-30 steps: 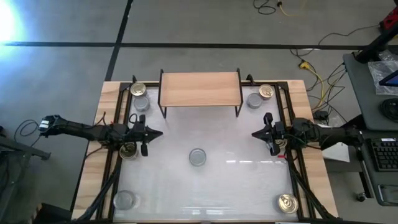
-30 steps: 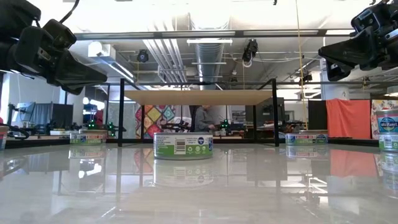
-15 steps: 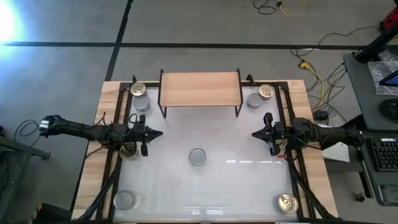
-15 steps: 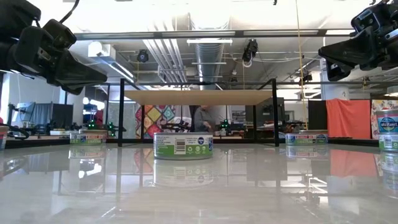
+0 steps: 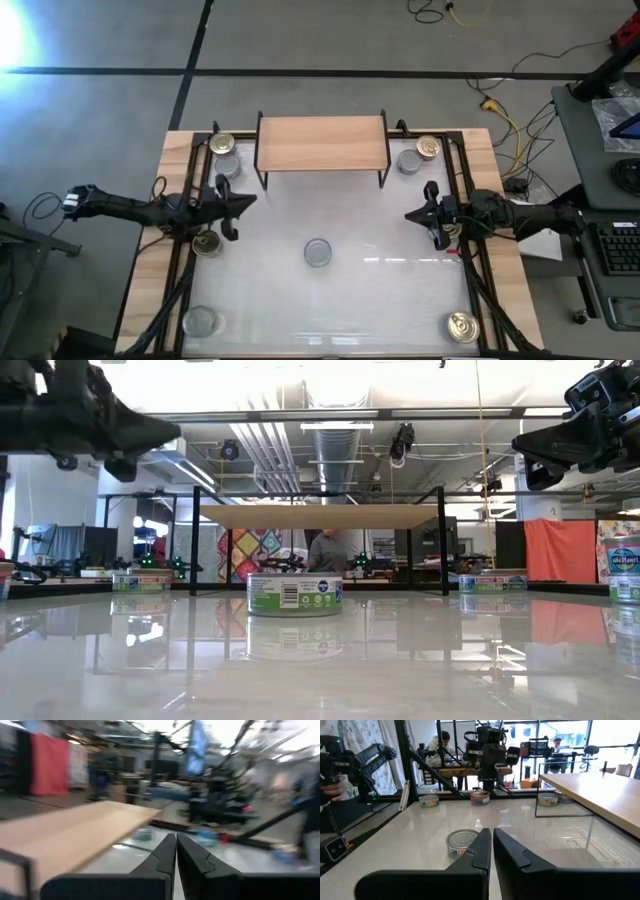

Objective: Stack canned seafood by type on shelf
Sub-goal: Put the green tuna can on the shelf

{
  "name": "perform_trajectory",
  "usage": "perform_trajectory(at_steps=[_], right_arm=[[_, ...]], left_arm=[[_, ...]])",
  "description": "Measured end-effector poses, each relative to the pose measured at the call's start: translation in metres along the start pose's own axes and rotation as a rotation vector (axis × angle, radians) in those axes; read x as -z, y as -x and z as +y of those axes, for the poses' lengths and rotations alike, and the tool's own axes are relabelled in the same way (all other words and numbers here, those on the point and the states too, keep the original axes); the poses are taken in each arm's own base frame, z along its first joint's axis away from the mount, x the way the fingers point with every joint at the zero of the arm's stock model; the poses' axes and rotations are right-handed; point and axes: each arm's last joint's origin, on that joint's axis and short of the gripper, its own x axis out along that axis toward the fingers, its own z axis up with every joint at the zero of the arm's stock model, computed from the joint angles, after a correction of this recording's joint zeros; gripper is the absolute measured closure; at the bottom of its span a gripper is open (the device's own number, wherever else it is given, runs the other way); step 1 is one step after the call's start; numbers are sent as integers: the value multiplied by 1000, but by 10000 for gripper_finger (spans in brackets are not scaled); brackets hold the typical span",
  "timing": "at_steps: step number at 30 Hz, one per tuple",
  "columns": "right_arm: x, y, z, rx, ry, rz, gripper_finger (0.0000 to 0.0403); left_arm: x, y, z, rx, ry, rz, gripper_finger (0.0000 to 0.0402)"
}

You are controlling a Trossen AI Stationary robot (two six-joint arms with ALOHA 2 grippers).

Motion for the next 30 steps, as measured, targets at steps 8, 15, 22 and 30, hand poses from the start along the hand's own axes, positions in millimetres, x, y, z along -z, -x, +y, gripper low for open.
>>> perform_trajectory(at_steps=[8, 15, 22, 30], right_arm=[[0, 0, 0, 3, 19, 0, 390], [-12, 1, 0, 28, 31, -124, 390], [-26, 3, 0, -7, -193, -271, 390], [-22, 0, -2, 83, -152, -235, 390]], left_arm=[[5, -5, -1, -48, 10, 34, 402], [17, -15, -8, 35, 43, 106, 402], [24, -26, -13, 36, 19, 99, 402], [42, -36, -15, -36, 29, 146, 402]])
